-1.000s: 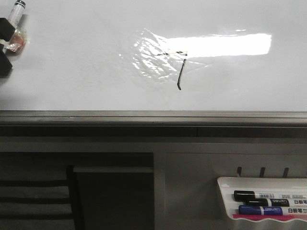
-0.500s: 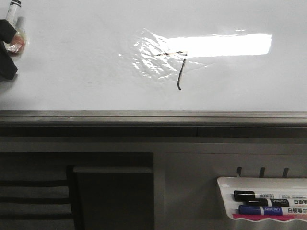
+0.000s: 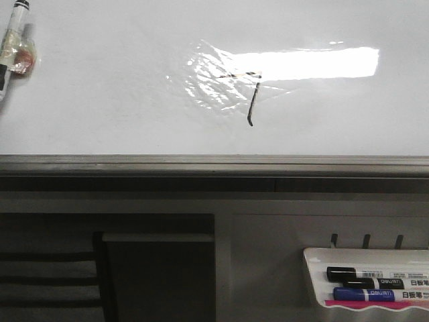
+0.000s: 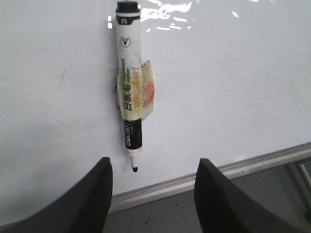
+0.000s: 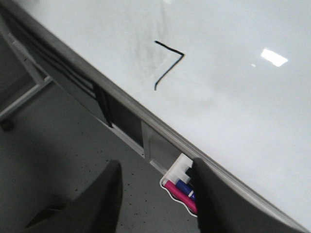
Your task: Write number 7 on whiteboard
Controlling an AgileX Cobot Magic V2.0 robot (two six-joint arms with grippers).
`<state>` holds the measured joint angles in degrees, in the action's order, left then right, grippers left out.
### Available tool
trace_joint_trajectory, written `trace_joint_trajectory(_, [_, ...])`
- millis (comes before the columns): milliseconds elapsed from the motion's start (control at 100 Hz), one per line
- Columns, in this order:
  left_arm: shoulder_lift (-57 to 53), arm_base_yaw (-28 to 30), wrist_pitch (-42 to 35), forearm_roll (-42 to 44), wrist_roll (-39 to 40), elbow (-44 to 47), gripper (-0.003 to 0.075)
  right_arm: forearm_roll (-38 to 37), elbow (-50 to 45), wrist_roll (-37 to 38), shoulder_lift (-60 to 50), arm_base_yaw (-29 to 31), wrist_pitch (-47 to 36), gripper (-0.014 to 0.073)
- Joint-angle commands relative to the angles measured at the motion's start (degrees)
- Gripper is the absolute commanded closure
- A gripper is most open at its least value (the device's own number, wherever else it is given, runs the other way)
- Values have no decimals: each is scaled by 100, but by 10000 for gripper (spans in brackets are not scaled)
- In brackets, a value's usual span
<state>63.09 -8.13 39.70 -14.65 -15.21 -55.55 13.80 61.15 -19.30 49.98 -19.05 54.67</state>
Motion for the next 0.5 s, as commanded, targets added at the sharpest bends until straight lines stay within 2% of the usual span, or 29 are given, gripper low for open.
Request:
trace_joint_trajectory(0, [-597, 12, -125, -38, 65, -44, 364, -350, -78, 659, -329, 24, -424, 368])
trace_joint_trajectory(100, [-1178, 12, -347, -38, 65, 372, 364, -373, -589, 673, -718, 24, -799, 423])
trace_joint_trajectory(180, [-1669, 12, -816, -38, 65, 882, 366, -376, -1057, 673, -1040, 24, -1217, 485])
trace_joint_trajectory(320, [-2413, 12, -1767, -38, 65, 1745, 367, -376, -1821, 673, -1565, 24, -2112, 667])
trace_joint_trajectory(410, [-2719, 12, -2246, -10, 65, 2175, 397, -388, -2173, 661, -1787, 24, -2585, 665])
trace_joint_trajectory(490, [-2868, 12, -2563, 15, 65, 2429, 461, -403, -2426, 661, -1829, 24, -3041, 665])
